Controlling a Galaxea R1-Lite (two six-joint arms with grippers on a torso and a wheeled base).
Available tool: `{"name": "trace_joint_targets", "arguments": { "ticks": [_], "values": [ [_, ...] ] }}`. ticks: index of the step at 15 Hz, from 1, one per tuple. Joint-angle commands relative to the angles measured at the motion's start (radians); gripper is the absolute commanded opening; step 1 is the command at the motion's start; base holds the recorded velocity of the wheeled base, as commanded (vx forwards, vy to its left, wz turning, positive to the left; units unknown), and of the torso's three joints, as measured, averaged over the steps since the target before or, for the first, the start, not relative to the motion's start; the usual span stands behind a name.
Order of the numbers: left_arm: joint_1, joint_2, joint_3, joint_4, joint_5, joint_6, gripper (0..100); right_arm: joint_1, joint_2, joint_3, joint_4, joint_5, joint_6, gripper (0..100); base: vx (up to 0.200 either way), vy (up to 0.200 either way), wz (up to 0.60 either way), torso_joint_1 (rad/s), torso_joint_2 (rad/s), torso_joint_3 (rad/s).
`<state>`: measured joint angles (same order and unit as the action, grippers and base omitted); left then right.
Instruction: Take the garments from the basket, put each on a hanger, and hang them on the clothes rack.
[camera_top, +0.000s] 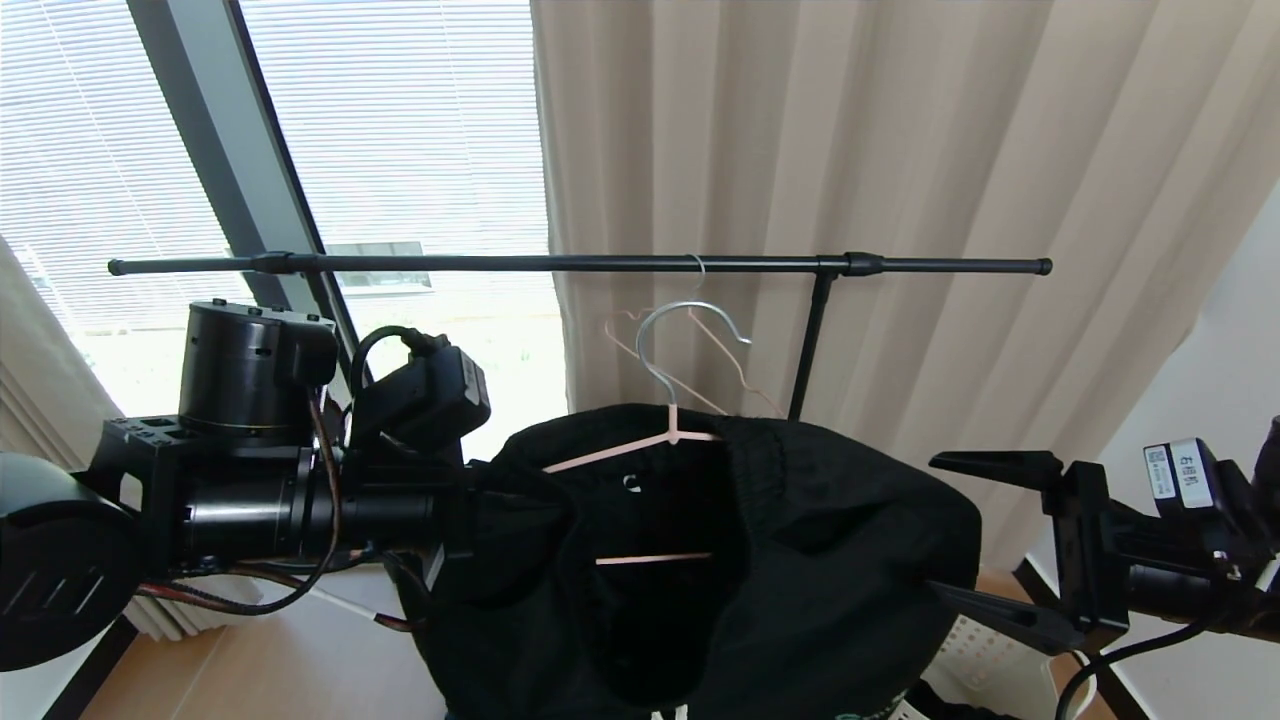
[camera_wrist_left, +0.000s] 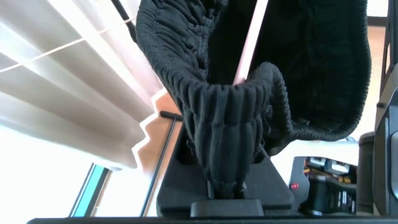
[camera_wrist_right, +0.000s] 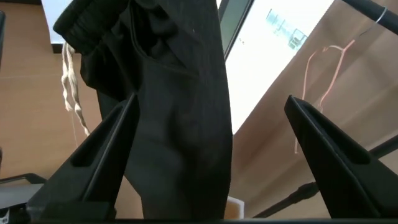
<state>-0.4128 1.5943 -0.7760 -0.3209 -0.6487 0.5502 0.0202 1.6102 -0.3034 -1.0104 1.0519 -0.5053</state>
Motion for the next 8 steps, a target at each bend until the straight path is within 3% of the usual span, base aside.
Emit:
{"name": "trace_joint_targets", "arguments": {
  "ticks": [1, 3, 8],
  "values": [
    [0.015, -0.013, 0.037, -0.055, 0.001, -0.023, 0, -0.022, 0.073, -0.002, 0.000, 0.000, -0.053, 100, 0.000, 0.000, 0.00, 0.000, 0.00, 0.000],
    [0.028, -0.014, 0.066, -0.106, 0.001, -0.027, 0, -0.032, 0.137, -0.011, 0.000, -0.018, -0.128, 100, 0.000, 0.000, 0.00, 0.000, 0.00, 0.000],
    [0.031, -0.039, 0.092, -0.115, 0.001, -0.029, 0, -0.029, 0.211, -0.026, -0.002, -0.046, -0.145, 100, 0.000, 0.000, 0.00, 0.000, 0.00, 0.000]
  ]
}}
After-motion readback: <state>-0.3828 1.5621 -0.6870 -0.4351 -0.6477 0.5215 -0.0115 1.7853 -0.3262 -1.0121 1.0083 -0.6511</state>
